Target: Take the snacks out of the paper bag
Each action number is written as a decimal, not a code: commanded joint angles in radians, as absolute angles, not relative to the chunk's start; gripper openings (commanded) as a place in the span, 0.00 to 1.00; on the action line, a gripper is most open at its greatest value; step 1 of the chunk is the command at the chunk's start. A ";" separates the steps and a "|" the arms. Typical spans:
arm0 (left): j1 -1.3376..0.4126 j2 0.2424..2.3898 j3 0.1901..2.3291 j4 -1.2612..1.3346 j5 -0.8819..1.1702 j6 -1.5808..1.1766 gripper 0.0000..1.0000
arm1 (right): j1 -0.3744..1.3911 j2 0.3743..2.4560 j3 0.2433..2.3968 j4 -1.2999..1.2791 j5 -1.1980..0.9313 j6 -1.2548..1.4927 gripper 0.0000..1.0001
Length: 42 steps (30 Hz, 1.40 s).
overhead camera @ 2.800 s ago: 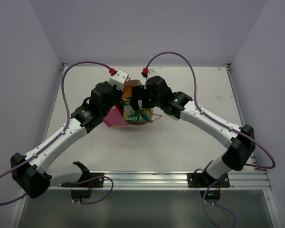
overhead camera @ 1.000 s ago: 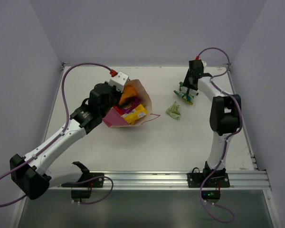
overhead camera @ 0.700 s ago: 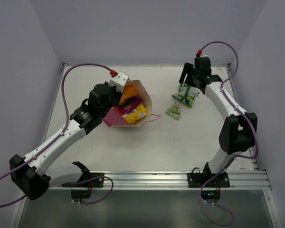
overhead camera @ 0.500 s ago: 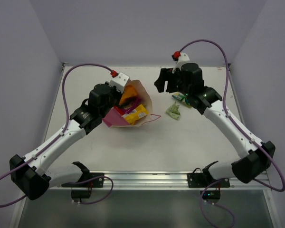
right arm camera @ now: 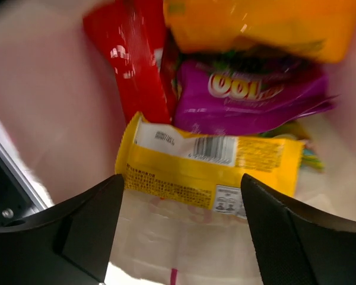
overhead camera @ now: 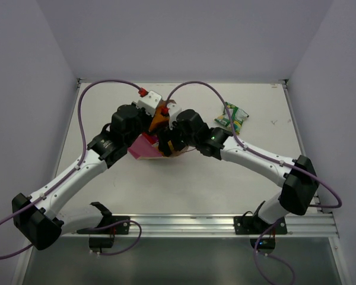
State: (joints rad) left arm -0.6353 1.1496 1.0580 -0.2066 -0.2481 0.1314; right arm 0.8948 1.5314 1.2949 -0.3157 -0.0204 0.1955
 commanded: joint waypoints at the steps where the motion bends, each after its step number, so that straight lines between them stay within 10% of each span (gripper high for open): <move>1: -0.634 1.129 1.071 -0.172 -0.250 0.111 0.00 | 0.923 1.540 1.278 -0.264 -0.012 0.181 0.83; 7: -0.634 1.134 1.068 -0.179 -0.268 0.100 0.00 | 0.927 1.591 1.252 -0.249 0.046 0.186 0.86; 15: -0.634 1.127 1.065 -0.192 -0.268 0.098 0.00 | 0.914 1.635 1.235 -0.230 0.158 0.179 0.66; 24: -0.634 1.114 1.048 -0.198 -0.270 0.103 0.00 | 0.911 1.497 1.204 -0.193 0.156 0.166 0.00; 34: -0.634 1.115 1.043 -0.202 -0.275 0.100 0.00 | 0.911 1.422 1.276 -0.225 0.162 0.205 0.00; 38: -0.634 1.117 1.046 -0.196 -0.275 0.089 0.00 | 0.910 1.477 1.322 -0.325 0.232 0.407 0.45; 42: -0.634 1.124 1.057 -0.195 -0.281 0.069 0.00 | 0.911 1.541 1.364 -0.403 0.261 0.616 0.66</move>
